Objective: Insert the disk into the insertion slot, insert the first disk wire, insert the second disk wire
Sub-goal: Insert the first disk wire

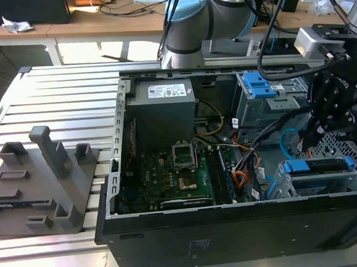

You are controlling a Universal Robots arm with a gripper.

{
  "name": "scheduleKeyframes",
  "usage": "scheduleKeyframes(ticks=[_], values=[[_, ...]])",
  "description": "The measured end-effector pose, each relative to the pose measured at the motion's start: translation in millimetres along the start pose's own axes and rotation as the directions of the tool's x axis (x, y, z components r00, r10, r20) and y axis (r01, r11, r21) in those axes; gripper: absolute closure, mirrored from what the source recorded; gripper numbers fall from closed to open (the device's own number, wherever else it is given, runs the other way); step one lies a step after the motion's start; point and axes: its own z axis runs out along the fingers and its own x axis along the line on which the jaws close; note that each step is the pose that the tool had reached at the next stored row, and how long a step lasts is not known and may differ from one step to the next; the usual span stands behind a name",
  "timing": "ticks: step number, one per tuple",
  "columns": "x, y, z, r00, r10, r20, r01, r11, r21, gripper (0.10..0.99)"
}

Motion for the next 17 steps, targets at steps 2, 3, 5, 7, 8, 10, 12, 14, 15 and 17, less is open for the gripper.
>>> scheduleKeyframes(ticks=[2,3,5,7,8,10,12,14,15,17], values=[[0.1,0.1,-1.9,1.0,0.001,-0.0097,-0.001,1.0,0.001,0.847],[0.2,0.2,-3.5,0.9999,0.001,-0.0125,-0.001,1.0,0.001,0.847],[0.2,0.3,-7.4,0.9998,0.001,-0.0183,-0.001,1.0,0.002,0.847],[0.2,0.5,-10.7,0.9997,0.001,-0.0228,-0.001,1.0,0.003,0.847],[0.3,0.5,-12.0,0.9997,0.001,-0.0244,-0.001,1.0,0.004,0.847],[0.7,0.5,-13.3,0.9997,0.001,-0.0264,-0.001,1.0,0.004,0.847],[1.9,0.4,-12.7,0.9996,0.003,-0.027,-0.003,1.0,0.004,0.847],[4.3,0.2,-11.9,0.9996,0.006,-0.0276,-0.006,1.0,0.004,0.847],[5.5,0.1,-11.6,0.9996,0.007,-0.028,-0.007,1.0,0.004,0.847],[8.5,-0.1,-11.1,0.9995,0.01,-0.0288,-0.01,0.9999,0.004,0.847]])
